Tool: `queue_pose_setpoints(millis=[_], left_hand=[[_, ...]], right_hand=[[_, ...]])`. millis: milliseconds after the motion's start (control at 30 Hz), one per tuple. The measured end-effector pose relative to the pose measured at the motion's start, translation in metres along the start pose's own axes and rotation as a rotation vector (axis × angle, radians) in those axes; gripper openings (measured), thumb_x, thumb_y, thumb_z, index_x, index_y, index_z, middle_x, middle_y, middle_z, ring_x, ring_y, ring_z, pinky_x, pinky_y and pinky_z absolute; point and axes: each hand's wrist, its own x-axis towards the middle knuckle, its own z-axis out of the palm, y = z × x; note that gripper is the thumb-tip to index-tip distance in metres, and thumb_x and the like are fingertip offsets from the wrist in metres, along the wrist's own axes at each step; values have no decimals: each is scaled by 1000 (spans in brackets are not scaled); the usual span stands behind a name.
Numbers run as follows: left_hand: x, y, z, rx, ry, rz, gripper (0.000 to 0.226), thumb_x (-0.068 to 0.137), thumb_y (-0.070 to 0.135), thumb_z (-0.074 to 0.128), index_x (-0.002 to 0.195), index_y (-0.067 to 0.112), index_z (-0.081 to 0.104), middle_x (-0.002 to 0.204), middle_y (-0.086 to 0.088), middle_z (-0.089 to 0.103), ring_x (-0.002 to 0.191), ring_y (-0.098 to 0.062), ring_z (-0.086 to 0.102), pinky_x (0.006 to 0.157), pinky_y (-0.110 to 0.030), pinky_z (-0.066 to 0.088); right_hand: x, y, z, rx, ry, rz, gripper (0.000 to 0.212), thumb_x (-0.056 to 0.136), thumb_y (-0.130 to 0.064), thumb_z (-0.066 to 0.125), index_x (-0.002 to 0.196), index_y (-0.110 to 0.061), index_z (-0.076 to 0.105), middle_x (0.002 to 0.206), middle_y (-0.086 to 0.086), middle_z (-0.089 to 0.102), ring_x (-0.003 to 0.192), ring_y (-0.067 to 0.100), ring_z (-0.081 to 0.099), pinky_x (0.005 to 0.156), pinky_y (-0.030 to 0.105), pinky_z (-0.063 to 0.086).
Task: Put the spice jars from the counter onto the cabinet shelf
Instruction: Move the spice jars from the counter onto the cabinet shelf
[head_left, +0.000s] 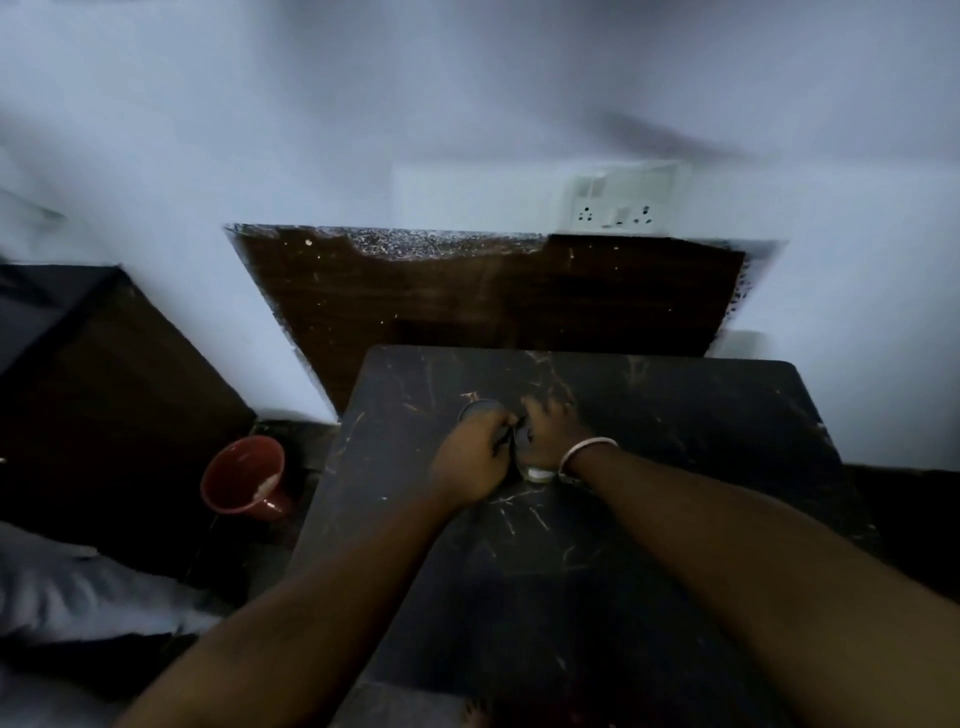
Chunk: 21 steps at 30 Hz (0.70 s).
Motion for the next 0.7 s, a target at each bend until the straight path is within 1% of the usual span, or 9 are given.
queue_pose_setpoints(millis=[67, 133, 267, 333, 400, 433, 533, 600, 700], left_hand=[[4, -14, 2, 17, -4, -4, 37, 91, 14, 60, 125, 27, 62, 127, 3, 66, 108, -3, 55, 82, -7, 36], [12, -25, 1, 22, -9, -13, 39, 92, 12, 62, 129, 27, 62, 128, 4, 65, 109, -1, 51, 87, -13, 38], [26, -29, 0, -47, -48, 7, 35, 95, 14, 63, 127, 28, 63, 123, 8, 65, 114, -11, 62, 89, -20, 44], [30, -17, -2, -142, -37, 13, 28, 99, 19, 63, 120, 36, 63, 116, 19, 66, 107, -2, 64, 93, -26, 50], [31, 7, -9, -307, -24, 25, 26, 102, 25, 62, 111, 49, 61, 104, 29, 68, 101, 5, 65, 84, -17, 52], [32, 23, -15, -416, -21, 36, 27, 103, 26, 62, 114, 50, 60, 105, 28, 69, 101, 4, 67, 78, -13, 53], [33, 75, -41, -684, -18, 80, 29, 106, 34, 58, 134, 36, 54, 123, 9, 67, 108, -6, 71, 80, -16, 57], [30, 114, -63, -815, -10, 142, 41, 104, 43, 52, 141, 26, 51, 132, -2, 66, 119, -19, 69, 89, -29, 60], [15, 174, -94, -945, -33, 257, 59, 101, 49, 44, 149, 14, 48, 144, -16, 61, 132, -33, 61, 108, -48, 51]], right_hand=[[10, 5, 19, -34, -12, 32, 98, 86, -52, 67, 162, -25, 11, 168, 18, 8, 151, 45, 22, 120, 55, 29], [12, 11, 27, -15, 41, 24, 94, 88, -51, 67, 161, -24, 15, 166, 18, 14, 146, 44, 34, 117, 50, 36], [0, 17, 8, 128, 63, 49, 99, 80, -49, 78, 159, -27, 23, 162, 14, 28, 138, 39, 47, 110, 49, 46], [-12, 17, -21, 211, 89, 28, 104, 74, -48, 83, 158, -29, 25, 159, 10, 34, 138, 35, 49, 107, 47, 49], [-31, 15, -62, 293, 118, -39, 99, 65, -49, 84, 149, -28, 36, 145, 7, 48, 129, 31, 56, 99, 45, 54], [-44, 15, -85, 309, 131, -84, 91, 60, -54, 81, 139, -29, 43, 132, 4, 56, 120, 29, 62, 94, 46, 57], [-85, 9, -149, 363, 196, -199, 67, 55, -66, 73, 110, -33, 53, 106, -1, 66, 96, 20, 69, 85, 49, 61], [-116, 0, -181, 438, 324, -280, 58, 57, -70, 76, 100, -36, 58, 100, -5, 70, 92, 16, 70, 84, 48, 61], [-168, -15, -220, 532, 489, -416, 61, 62, -83, 71, 98, -34, 63, 96, -11, 73, 89, 8, 71, 79, 40, 60]])
